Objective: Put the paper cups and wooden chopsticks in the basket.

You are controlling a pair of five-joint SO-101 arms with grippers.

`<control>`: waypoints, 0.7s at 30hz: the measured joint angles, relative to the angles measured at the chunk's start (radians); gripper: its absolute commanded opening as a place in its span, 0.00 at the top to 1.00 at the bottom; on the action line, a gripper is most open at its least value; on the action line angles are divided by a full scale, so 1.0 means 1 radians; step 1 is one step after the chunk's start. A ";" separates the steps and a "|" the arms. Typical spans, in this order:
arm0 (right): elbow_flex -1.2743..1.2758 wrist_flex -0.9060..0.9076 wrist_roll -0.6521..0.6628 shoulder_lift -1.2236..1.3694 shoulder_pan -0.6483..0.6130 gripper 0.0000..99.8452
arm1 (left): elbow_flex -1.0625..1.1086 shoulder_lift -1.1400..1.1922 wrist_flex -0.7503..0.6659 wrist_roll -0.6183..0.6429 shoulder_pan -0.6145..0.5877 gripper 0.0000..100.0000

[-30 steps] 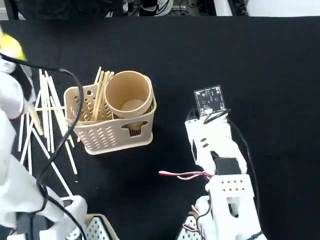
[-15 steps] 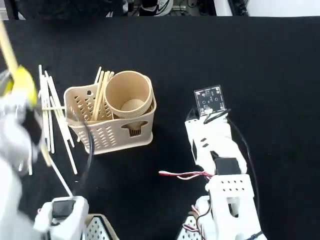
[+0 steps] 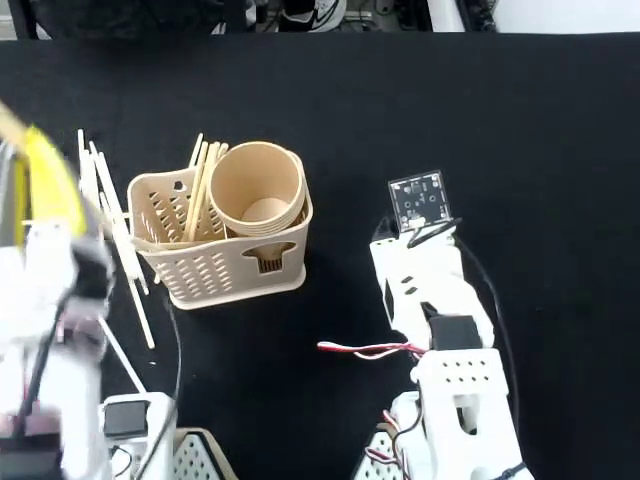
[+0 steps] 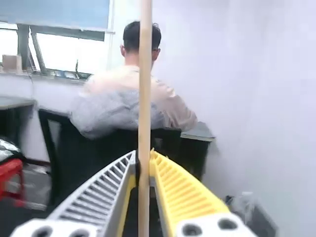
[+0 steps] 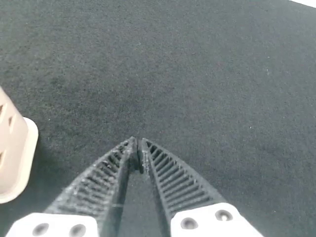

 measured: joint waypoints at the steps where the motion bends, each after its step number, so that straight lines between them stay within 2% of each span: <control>1: 0.000 0.000 0.000 0.000 0.000 0.99 | 0.069 0.002 -0.081 0.031 0.000 0.97; 4: 0.000 0.000 0.000 0.000 0.000 0.99 | 0.210 0.000 -0.281 0.110 0.000 0.97; 7: 0.000 0.000 0.000 0.000 0.000 0.99 | 0.269 0.003 -0.342 0.143 0.026 0.97; 14: 0.000 0.000 0.000 0.000 0.000 0.99 | 0.404 0.002 -0.362 0.110 0.138 0.96; 18: 0.000 0.000 0.000 0.000 0.000 0.99 | 0.446 0.003 -0.362 0.066 0.160 0.87; 21: 0.000 0.000 0.000 0.000 0.000 0.99 | 0.448 -0.002 -0.322 0.058 0.160 0.85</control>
